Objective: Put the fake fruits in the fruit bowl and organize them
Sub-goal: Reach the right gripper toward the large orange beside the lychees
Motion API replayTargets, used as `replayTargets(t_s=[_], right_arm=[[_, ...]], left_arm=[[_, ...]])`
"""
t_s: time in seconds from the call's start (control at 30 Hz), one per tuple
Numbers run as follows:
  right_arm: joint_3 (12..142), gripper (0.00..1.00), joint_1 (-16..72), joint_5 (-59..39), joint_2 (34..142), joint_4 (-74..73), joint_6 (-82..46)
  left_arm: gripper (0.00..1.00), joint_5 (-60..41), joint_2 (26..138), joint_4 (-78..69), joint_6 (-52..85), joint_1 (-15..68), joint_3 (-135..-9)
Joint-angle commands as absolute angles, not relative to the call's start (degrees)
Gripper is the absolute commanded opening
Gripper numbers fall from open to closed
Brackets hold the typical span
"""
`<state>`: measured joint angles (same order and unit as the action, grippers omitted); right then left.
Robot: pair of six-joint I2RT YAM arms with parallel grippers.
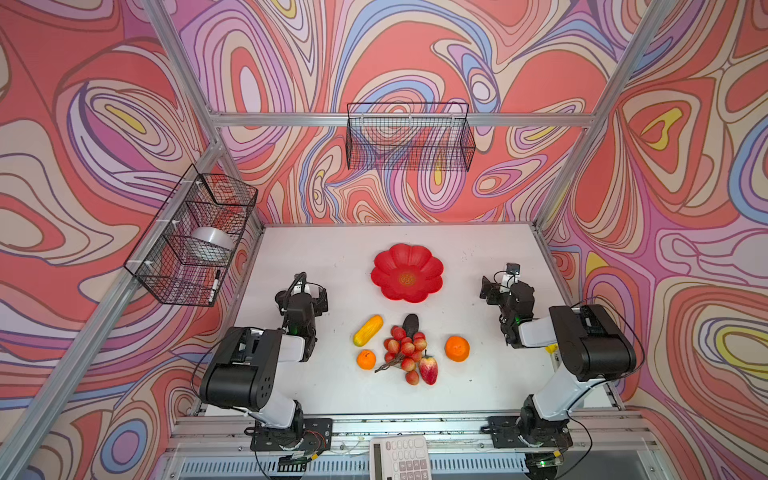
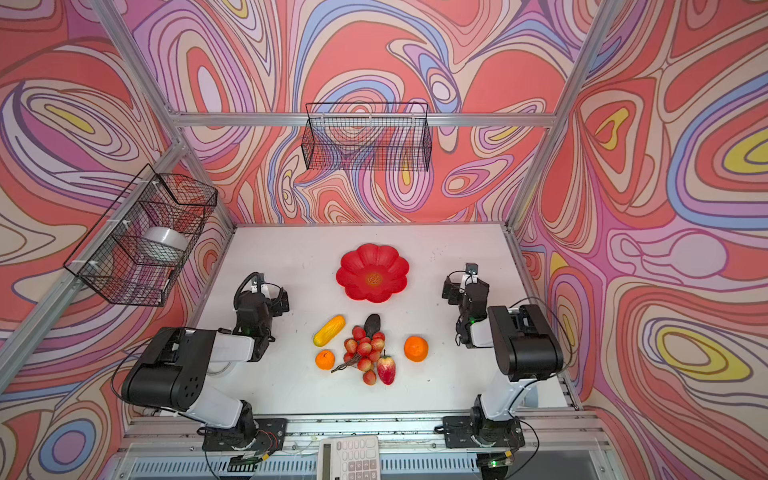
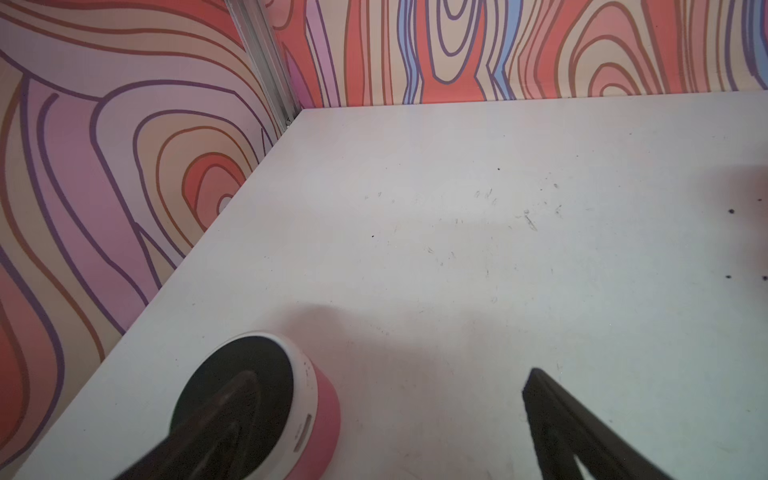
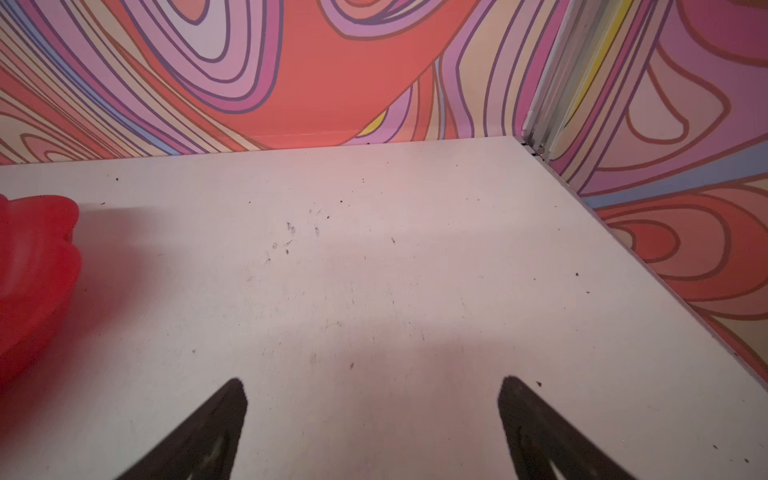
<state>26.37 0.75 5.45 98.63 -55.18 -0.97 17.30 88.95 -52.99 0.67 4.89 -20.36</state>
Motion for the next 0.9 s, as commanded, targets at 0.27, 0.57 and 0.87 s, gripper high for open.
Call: replayTargets(t_s=[0.27,0.57,0.87], right_arm=[[27.12,0.98,0.53,5.02,98.17,-54.5,-1.32],[27.18,0.98,0.53,4.98,98.25,-54.43,-1.44],[27.16,0.98,0.53,5.01,98.17,-54.4,-1.41]], left_arm=[[1.0,16.81,88.9,-54.32,0.73,4.66,-20.48],[1.0,16.87,88.94,-54.21,0.78,4.66,-20.47],[1.0,16.33,88.92,-53.75,0.88,4.48,-20.72]])
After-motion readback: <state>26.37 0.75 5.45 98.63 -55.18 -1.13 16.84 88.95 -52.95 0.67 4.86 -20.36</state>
